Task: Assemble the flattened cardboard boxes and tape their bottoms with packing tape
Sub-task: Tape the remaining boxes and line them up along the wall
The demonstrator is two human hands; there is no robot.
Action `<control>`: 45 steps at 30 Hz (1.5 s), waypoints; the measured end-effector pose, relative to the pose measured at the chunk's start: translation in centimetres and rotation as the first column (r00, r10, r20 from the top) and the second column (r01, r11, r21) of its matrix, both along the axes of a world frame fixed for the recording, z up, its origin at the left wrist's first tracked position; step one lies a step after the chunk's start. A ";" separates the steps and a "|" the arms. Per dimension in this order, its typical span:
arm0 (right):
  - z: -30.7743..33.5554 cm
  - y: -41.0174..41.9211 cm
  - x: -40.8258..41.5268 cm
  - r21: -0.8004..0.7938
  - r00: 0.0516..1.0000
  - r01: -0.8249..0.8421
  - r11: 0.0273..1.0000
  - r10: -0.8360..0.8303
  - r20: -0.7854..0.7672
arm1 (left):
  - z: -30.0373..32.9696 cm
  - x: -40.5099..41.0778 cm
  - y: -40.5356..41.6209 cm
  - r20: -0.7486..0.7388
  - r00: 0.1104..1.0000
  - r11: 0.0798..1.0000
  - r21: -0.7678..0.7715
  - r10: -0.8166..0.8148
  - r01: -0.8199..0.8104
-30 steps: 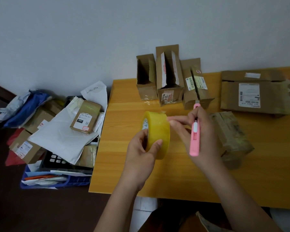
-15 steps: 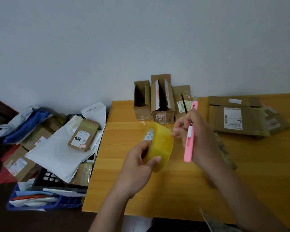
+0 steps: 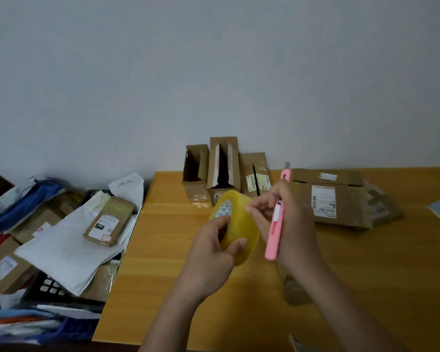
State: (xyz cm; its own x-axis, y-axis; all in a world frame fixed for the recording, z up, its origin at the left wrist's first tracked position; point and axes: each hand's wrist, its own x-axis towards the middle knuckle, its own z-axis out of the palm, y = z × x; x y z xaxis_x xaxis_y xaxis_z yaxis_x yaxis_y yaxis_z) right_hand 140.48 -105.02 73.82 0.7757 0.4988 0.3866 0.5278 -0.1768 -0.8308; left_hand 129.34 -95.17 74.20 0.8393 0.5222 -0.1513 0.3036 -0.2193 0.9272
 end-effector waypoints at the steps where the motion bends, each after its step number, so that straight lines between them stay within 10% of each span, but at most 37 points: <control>1: 0.2 -0.5 0.3 0.007 1.000 -0.013 1.000 0.013 -0.012 | -0.1 0.3 -0.3 -0.006 1.000 1.000 0.007 0.011 -0.011; 14: -0.2 -5.0 2.7 -0.164 0.898 0.052 0.985 0.025 0.440 | 0.3 3.8 -4.6 -0.043 0.999 0.995 0.096 -0.033 0.037; 18: -0.4 -6.6 3.8 -0.067 1.000 0.008 0.998 -0.007 0.019 | 0.1 4.5 -5.5 -0.047 0.995 0.996 0.019 -0.083 0.084; 23: 0.2 -8.6 5.6 0.238 0.818 0.087 0.967 0.067 -0.572 | -0.2 4.6 -6.0 -0.018 0.995 0.991 -0.094 -0.100 0.098; 28: 0.2 -9.9 6.5 0.211 0.797 -0.036 0.977 0.156 -0.583 | -0.7 4.8 -7.1 -0.008 0.996 0.988 -0.125 -0.092 0.090; 38: -1.1 -11.2 6.6 -0.073 0.991 -0.029 0.997 0.019 -0.133 | -1.8 5.1 -9.2 -0.029 0.997 0.993 -0.102 -0.066 0.062; 45: -1.7 -13.4 9.5 0.202 0.800 0.097 0.975 0.044 -0.598 | -3.0 3.6 -9.3 0.037 0.986 0.987 0.000 -0.162 0.162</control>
State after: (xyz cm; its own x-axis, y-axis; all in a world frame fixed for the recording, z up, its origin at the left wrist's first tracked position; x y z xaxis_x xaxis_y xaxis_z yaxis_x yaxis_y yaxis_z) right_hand 149.94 -118.40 72.12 0.8979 0.4356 -0.0633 -0.0862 0.0331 -0.9957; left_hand 132.95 -104.48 71.23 0.9177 0.3787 -0.1200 0.2298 -0.2595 0.9380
